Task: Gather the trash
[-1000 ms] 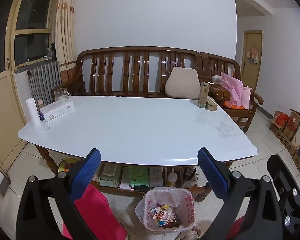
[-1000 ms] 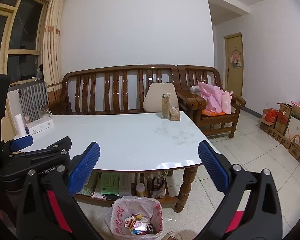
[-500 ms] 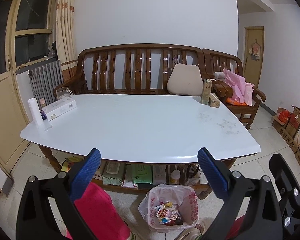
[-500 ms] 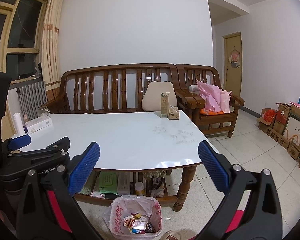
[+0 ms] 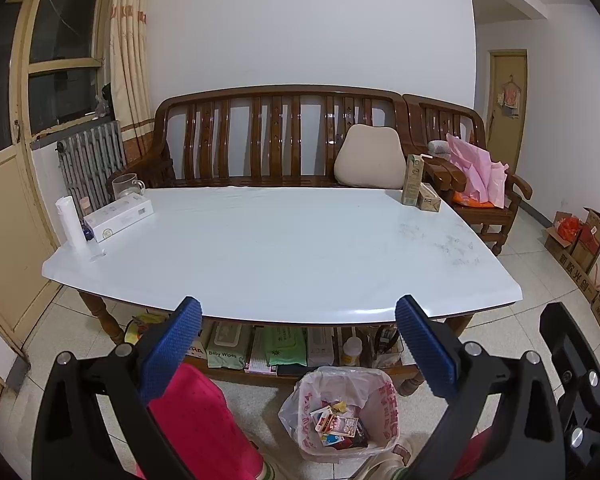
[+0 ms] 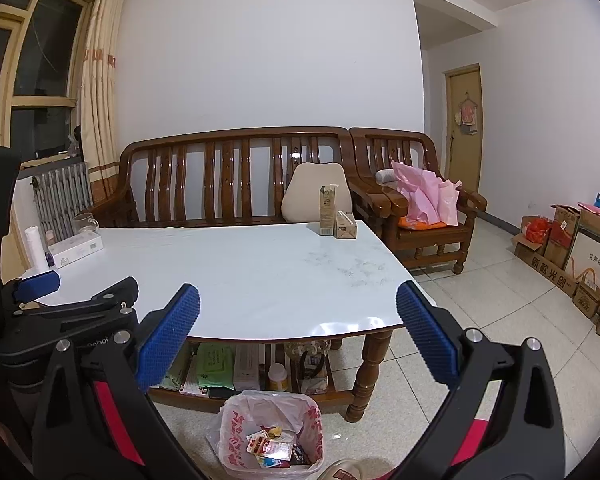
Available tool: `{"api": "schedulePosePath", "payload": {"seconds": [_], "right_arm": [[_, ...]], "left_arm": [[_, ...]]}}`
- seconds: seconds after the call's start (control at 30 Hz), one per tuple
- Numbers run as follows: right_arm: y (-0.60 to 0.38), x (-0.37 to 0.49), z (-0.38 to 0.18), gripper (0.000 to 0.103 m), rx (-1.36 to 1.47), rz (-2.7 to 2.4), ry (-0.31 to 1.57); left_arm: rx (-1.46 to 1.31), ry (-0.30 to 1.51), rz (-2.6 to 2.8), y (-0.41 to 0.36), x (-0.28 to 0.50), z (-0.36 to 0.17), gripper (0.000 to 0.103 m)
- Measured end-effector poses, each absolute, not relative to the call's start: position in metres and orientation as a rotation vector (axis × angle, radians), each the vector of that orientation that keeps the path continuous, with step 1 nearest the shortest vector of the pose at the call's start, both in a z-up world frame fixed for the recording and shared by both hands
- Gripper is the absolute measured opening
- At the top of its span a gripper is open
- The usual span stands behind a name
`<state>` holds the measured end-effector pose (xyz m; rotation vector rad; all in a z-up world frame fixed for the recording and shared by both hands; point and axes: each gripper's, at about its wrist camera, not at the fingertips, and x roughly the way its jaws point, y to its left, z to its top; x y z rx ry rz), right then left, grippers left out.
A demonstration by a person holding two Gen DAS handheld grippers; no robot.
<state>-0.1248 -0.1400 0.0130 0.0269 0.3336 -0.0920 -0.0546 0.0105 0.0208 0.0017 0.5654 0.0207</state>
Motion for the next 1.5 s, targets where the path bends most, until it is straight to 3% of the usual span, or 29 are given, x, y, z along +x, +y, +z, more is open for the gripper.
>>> {"api": "schedulePosePath", "payload": {"seconds": [1.5], "right_arm": [[-0.1334, -0.1241, 0.0124, 0.096, 0.031, -0.095, 0.338]], "left_arm": [[0.002, 0.574, 0.023, 0.0197, -0.0551, 0.0232, 0.095]]}}
